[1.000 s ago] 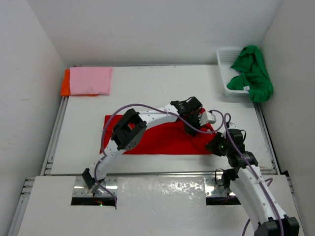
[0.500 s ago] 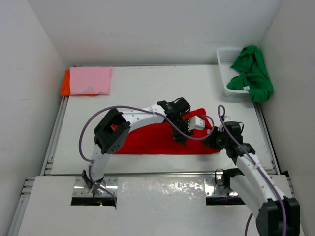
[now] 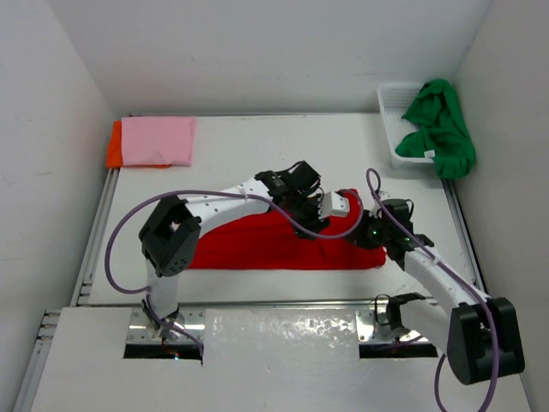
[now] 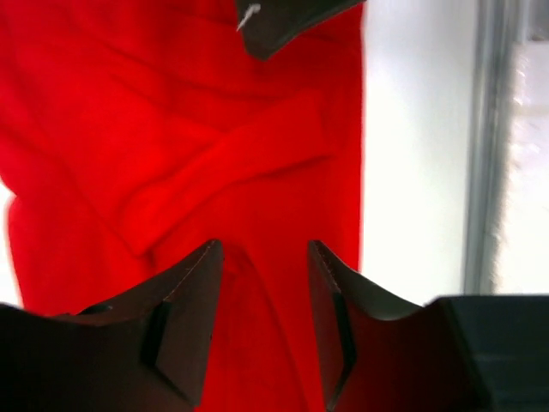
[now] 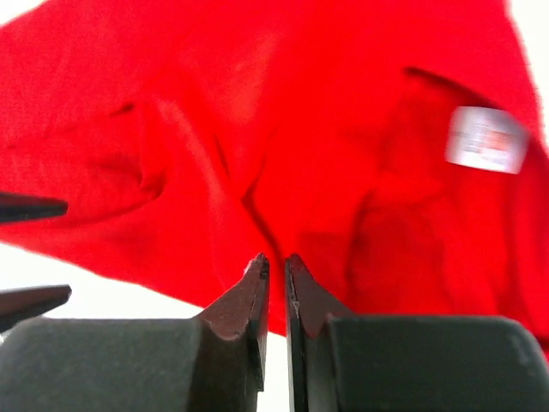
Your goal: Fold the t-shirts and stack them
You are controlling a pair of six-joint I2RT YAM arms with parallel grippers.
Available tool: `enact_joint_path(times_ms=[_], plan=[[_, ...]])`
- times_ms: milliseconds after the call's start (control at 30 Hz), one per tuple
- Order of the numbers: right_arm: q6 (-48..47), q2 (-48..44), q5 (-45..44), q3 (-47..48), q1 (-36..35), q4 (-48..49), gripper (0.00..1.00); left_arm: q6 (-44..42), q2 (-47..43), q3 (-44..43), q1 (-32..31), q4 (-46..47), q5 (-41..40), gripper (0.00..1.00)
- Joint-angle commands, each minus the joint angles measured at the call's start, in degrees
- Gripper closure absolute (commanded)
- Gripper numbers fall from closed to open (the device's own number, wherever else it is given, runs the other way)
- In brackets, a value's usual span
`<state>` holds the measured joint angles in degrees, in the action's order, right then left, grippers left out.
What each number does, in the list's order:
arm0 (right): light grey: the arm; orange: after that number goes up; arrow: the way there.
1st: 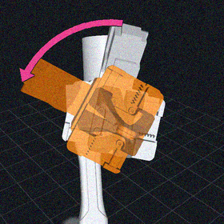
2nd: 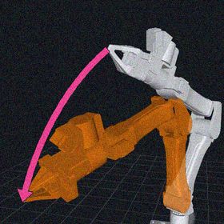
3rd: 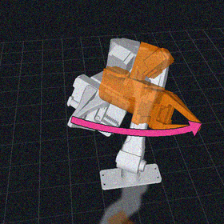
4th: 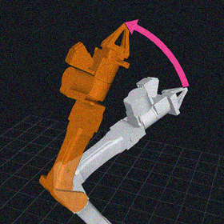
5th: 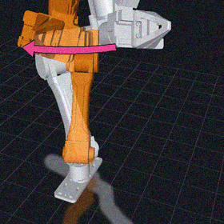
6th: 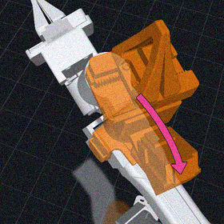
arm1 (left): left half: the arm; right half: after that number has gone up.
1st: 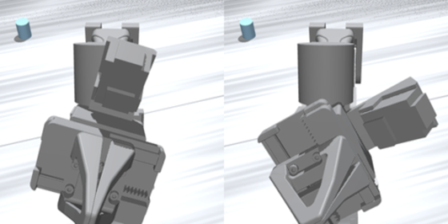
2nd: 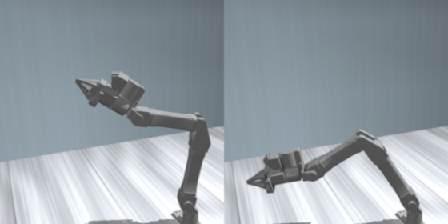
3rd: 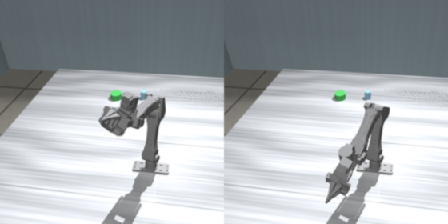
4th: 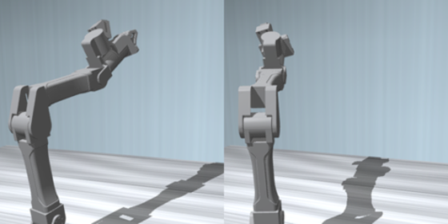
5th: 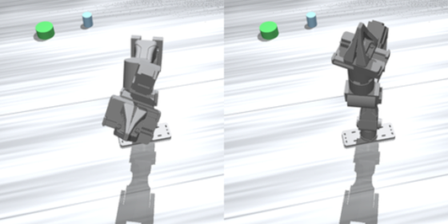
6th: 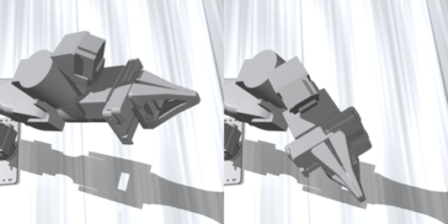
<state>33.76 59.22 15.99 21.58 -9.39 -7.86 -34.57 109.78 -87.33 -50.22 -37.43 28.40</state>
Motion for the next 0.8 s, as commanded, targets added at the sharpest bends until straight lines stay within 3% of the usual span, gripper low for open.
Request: enact_joint_path(times_ms=[0,167,300,767], plan=[[2.89,-2.1,-2.2,2.14,3.66,-3.64,0.91,2.58,-0.97,1.28,-4.25,6.3,-4.49,0.58],[2.27,1.95,3.95,4.52,4.47,-12.6,0.86,-5.58,0.61,4.09,-8.75,10.78,-10.11,0.59],[3.94,1.16,5.62,2.16,4.38,-13.16,0.78,-10.42,2.02,4.98,-9.2,12.29,-13.46,0.56],[3.51,3.35,3.61,-0.05,4.38,-13.33,0.65,-14.39,5.36,7.79,-12.19,18.35,-17.85,0.49]])
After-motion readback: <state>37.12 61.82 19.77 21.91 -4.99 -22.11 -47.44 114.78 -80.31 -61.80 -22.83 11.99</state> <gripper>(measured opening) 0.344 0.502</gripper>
